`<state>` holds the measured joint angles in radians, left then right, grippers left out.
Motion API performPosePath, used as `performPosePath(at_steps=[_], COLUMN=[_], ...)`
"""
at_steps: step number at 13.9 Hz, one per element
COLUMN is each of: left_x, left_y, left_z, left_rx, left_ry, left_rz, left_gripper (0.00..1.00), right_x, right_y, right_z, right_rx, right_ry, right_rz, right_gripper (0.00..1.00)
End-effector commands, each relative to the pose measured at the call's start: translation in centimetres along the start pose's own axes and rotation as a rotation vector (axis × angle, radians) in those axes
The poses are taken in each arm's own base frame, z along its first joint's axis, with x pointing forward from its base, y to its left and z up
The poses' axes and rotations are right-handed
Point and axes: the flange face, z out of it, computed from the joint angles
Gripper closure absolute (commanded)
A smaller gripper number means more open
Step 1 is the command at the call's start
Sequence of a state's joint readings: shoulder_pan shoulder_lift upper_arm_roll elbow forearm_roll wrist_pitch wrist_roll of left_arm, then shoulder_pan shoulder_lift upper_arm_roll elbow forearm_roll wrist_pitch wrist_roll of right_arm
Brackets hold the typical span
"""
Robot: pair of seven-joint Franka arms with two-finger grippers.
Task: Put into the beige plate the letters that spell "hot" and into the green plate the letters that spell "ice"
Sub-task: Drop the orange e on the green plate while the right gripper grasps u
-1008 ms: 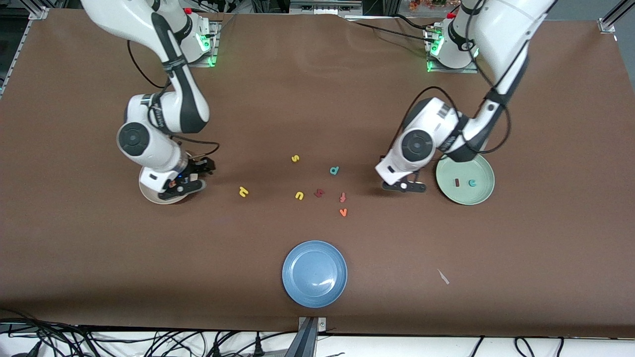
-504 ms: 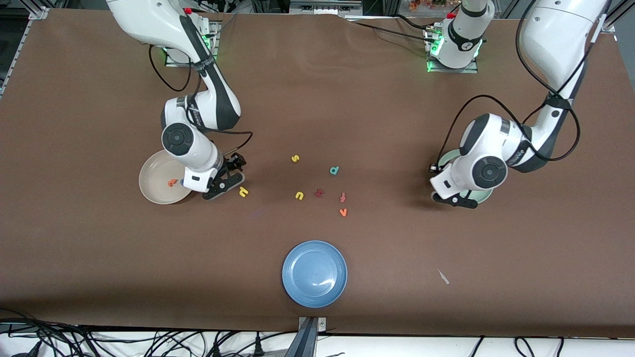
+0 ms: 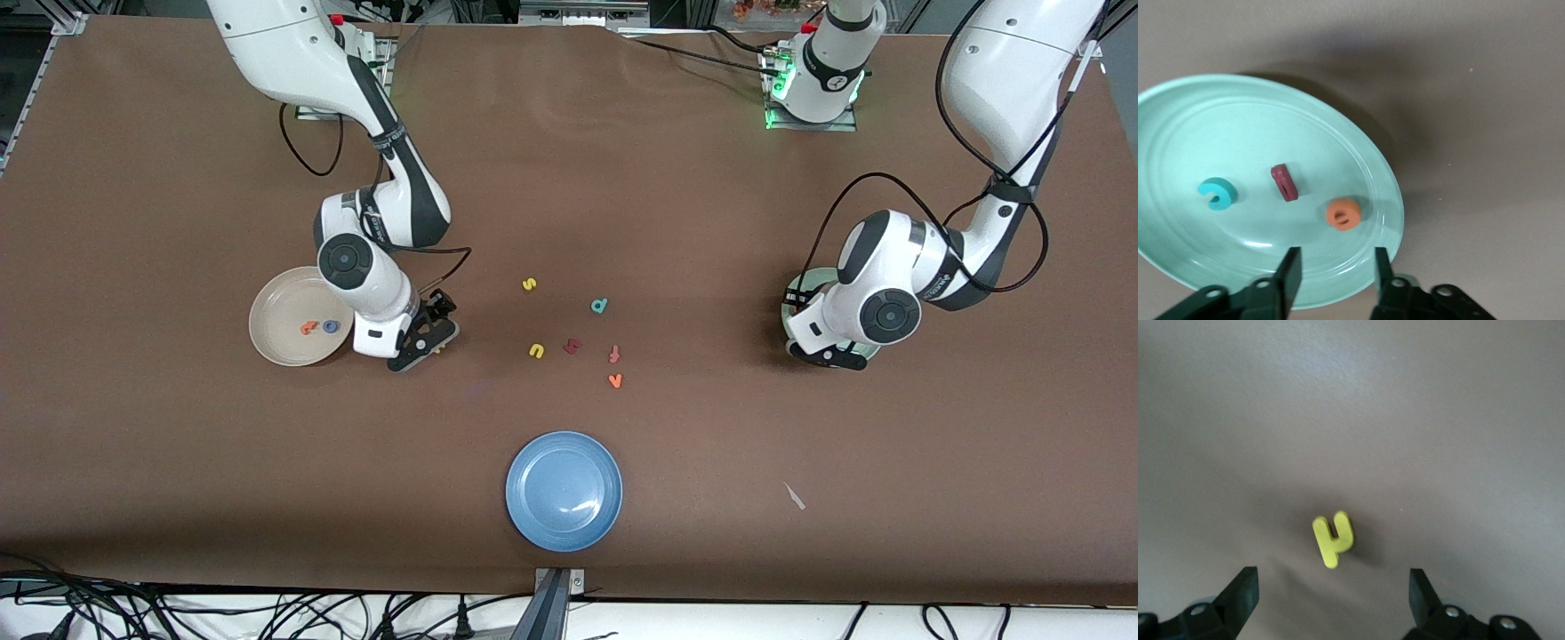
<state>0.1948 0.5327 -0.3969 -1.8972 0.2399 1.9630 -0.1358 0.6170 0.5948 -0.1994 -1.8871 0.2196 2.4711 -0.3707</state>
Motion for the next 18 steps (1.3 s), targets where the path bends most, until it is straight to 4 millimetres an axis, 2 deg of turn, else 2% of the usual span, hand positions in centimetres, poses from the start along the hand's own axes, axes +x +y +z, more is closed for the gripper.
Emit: performPosePath(at_steps=[1, 4, 6, 7, 10, 13, 14, 18], left_x=[-0.2, 0.3, -0.1, -0.4, -1.5, -2.4, -2.7, -5.5], left_y=[-0.6, 0.6, 0.4, 0.1, 0.8, 0.2, 0.0, -1.3], left_z=[-4.5, -13.1, -19.3, -21.8, -27.9, -31.9, -32.6, -35.6], left_rx=[0.038, 0.038, 0.030, 0.024, 0.010, -0.010, -0.011, 0.009], left_ry=[0.024, 0.094, 0.157, 0.184, 0.299, 0.382, 0.391, 0.399], left_rz=[0.010, 0.013, -0.001, -0.011, -0.003, -0.016, -0.021, -0.002], left_gripper=[0.00, 0.00, 0.00, 0.00, 0.00, 0.00, 0.00, 0.00], right_x=[0.7, 0.8, 1.2, 1.2, 1.3, 1.3, 1.4, 1.3], right_y=[0.2, 0.3, 0.3, 0.3, 0.3, 0.2, 0.1, 0.0], right_z=[1.4, 1.7, 1.9, 2.1, 2.0, 2.1, 2.0, 2.6], right_rx=[-0.012, -0.017, -0.019, -0.019, -0.019, -0.018, -0.018, -0.016], right_ry=[0.022, 0.026, 0.028, 0.027, 0.027, 0.027, 0.029, 0.021], right_rz=[-0.049, -0.059, -0.072, -0.072, -0.072, -0.074, -0.071, -0.060], right_gripper=[0.03, 0.09, 0.18, 0.23, 0.43, 0.64, 0.72, 0.80])
